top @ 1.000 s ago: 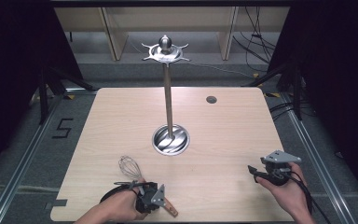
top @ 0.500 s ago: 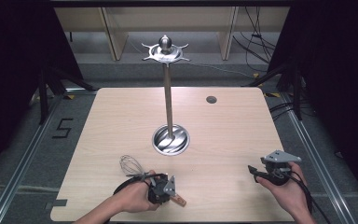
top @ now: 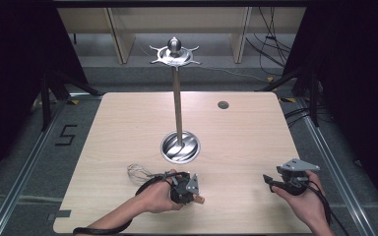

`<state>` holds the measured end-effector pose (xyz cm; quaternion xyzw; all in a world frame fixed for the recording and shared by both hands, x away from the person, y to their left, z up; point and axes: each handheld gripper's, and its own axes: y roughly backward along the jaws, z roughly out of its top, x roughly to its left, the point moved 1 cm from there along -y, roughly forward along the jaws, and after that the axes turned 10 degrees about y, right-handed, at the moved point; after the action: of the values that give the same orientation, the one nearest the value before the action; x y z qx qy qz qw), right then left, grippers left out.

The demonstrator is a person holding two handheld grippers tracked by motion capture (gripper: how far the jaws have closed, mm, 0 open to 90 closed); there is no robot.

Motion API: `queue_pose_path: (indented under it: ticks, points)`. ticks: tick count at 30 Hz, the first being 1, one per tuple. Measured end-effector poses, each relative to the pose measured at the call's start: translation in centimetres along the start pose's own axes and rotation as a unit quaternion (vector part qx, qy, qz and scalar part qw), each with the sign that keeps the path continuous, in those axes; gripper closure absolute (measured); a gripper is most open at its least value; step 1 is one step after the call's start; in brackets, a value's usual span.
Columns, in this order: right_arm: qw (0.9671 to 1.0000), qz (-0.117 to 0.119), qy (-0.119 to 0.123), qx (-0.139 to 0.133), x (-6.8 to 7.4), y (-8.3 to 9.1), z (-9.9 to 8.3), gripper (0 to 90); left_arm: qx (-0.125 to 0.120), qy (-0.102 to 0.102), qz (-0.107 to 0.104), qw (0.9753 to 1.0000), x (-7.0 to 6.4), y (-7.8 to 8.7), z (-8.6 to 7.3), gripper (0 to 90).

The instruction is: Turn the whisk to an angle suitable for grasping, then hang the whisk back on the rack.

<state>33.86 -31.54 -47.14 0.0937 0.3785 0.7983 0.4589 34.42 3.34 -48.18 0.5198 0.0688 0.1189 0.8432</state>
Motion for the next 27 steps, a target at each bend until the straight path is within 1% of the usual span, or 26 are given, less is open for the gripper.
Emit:
queue_pose_path:
  ticks: [1,2,3,4,5,6,7,8,9,11,12,13,14,15,16,17,18,19,20,21,22,23,24,25,26,27]
  points:
    - [0.9999,0.002,-0.015,0.006,0.1,0.1,0.1,40.4,-0.002,-0.009,0.000,1.0000,0.2,0.5,0.1,80.7]
    - [0.9998,0.004,-0.020,0.009,0.2,0.0,0.0,40.4,-0.019,0.000,-0.001,0.9998,0.2,0.8,0.2,77.8]
    - [1.0000,0.005,0.004,-0.006,-0.3,-0.2,-0.1,40.4,-0.031,0.008,-0.005,0.9995,0.2,1.1,0.2,73.3]
    - [0.9999,-0.003,-0.010,0.001,-0.1,0.0,-0.1,40.4,-0.031,0.008,-0.005,0.9995,0.2,1.1,0.2,67.4]
    - [0.9999,-0.004,-0.011,0.001,-0.1,0.0,-0.1,40.4,-0.030,-0.006,0.006,0.9995,0.7,1.9,0.2,62.4]
    - [0.9999,-0.007,-0.011,-0.005,0.0,-0.1,-0.2,40.4,-0.007,-0.032,0.016,0.9993,1.4,2.6,0.0,58.1]
    - [0.9999,0.003,-0.011,0.000,0.0,0.0,-0.2,40.4,-0.008,-0.024,0.015,0.9996,1.6,2.8,-0.2,52.3]
    - [1.0000,-0.003,-0.006,0.006,-0.1,0.2,-0.2,40.4,-0.008,-0.024,0.015,0.9996,1.6,2.8,-0.2,48.7]
    - [1.0000,-0.003,-0.006,0.006,-0.1,0.2,-0.2,40.4,0.020,-0.056,0.025,0.9979,2.2,3.4,-0.3,48.7]
    - [1.0000,-0.007,-0.002,-0.002,-0.2,0.2,-0.1,40.3,0.019,-0.054,0.029,0.9979,2.6,3.7,-0.8,40.8]
    - [0.9999,-0.008,0.001,-0.006,-0.2,0.2,0.0,40.3,0.028,-0.069,0.030,0.9968,3.0,4.0,-1.0,40.8]
    - [0.9999,-0.009,0.006,-0.005,-0.1,0.3,0.1,40.3,0.031,-0.083,0.035,0.9955,3.6,4.1,-1.5,37.4]
    - [0.9999,-0.009,0.006,-0.005,-0.1,0.3,0.1,40.3,0.031,-0.083,0.035,0.9955,3.6,4.1,-1.5,36.7]
    - [0.9999,-0.006,-0.010,-0.001,0.1,0.4,0.3,40.3,0.032,-0.089,0.035,0.9949,3.9,4.1,-1.7,37.1]
    - [0.9998,-0.005,-0.018,0.001,0.3,0.4,0.3,40.2,0.021,-0.081,0.027,0.9961,4.3,3.7,-2.2,37.2]
    - [0.9999,-0.005,-0.010,0.000,0.1,0.4,0.3,40.2,0.026,-0.088,0.026,0.9954,4.5,3.5,-2.3,37.5]
    - [1.0000,-0.006,0.002,-0.004,0.0,0.3,0.2,40.2,0.013,-0.072,0.019,0.9971,4.4,3.1,-2.4,38.1]
    - [1.0000,-0.005,0.001,-0.005,0.1,0.3,0.2,40.2,0.031,-0.092,0.022,0.9950,4.7,3.1,-2.4,38.4]
    - [1.0000,-0.005,0.001,-0.005,0.1,0.3,0.2,40.2,0.031,-0.092,0.022,0.9950,4.7,3.1,-2.4,38.9]
    - [1.0000,-0.006,0.003,-0.004,0.0,0.3,0.2,40.2,0.020,-0.079,0.015,0.9966,4.5,2.6,-2.4,38.9]
    - [1.0000,-0.006,0.005,-0.002,0.0,0.2,0.2,40.2,0.024,-0.082,0.012,0.9963,4.6,2.3,-2.4,39.4]
    - [0.9998,-0.005,0.017,0.001,-0.1,0.3,0.1,40.1,0.042,-0.102,0.015,0.9938,4.9,2.5,-2.2,39.8]
    - [0.9999,-0.006,0.014,0.001,-0.1,0.3,0.1,40.1,0.042,-0.103,0.012,0.9937,4.9,2.3,-2.2,40.6]
    - [1.0000,-0.006,0.003,-0.004,0.0,0.3,0.2,40.1,0.034,-0.087,0.005,0.9956,4.8,2.1,-2.2,42.1]
    - [0.9999,-0.006,0.011,-0.003,0.0,0.3,0.1,40.0,0.038,-0.085,0.004,0.9957,4.9,2.0,-2.2,43.0]
    - [1.0000,-0.006,0.003,-0.005,0.1,0.3,0.2,40.0,0.058,-0.104,0.008,0.9928,5.2,2.1,-2.1,44.3]
